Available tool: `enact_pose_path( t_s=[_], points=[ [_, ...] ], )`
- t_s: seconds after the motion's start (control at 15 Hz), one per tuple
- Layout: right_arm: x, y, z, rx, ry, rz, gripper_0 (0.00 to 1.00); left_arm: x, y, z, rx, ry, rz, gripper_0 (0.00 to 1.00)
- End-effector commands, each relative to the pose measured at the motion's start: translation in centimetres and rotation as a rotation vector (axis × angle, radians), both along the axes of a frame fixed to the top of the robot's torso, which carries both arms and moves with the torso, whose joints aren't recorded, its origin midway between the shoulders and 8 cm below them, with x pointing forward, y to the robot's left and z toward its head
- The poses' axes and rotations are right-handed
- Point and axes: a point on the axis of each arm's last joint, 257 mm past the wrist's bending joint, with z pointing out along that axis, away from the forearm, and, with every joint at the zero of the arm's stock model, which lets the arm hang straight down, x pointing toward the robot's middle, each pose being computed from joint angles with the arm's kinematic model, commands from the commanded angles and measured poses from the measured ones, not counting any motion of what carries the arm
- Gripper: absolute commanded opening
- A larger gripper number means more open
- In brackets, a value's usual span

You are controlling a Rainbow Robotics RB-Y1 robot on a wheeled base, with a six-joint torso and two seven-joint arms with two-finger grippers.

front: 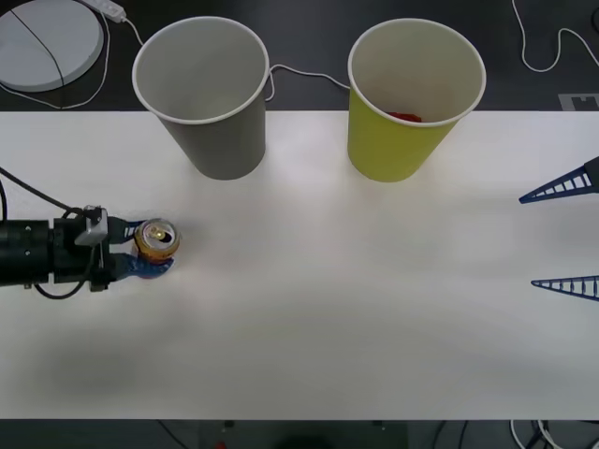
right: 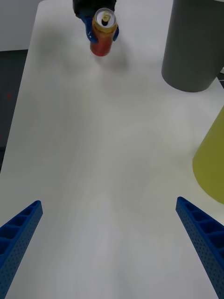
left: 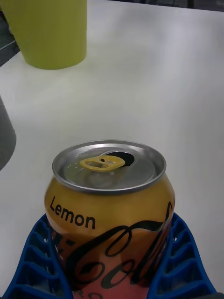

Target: Put the can into the green bin and the plastic bottle into the gray bin

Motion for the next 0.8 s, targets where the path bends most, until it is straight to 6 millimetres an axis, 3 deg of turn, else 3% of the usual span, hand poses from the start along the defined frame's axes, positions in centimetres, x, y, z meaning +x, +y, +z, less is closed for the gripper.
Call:
enact_pose_path(
  t_s=[0.07, 0.47, 0.67, 0.8],
  points=[
    [0.0, 0.0, 0.0, 0.0, 0.0, 0.0, 1.0, 0.7, 2.1, 1.9, 0.084, 0.026, 0.038, 0.0],
    [0.0, 0.0, 0.0, 0.0, 0.0, 0.0, 1.0, 2.5, 4.8, 5.9, 0.187, 0.066, 0.167, 0.01],
    [0.0, 0.0, 0.0, 0.0, 0.0, 0.0, 1.0, 1.9, 4.1, 8.1, 0.216, 0.083, 0.165, 0.01],
    [0.0, 0.0, 0.0, 0.0, 0.0, 0.0, 1.0, 0.2, 2.9, 9.8, 0.246, 0.107, 0.122, 0.01]
  ],
)
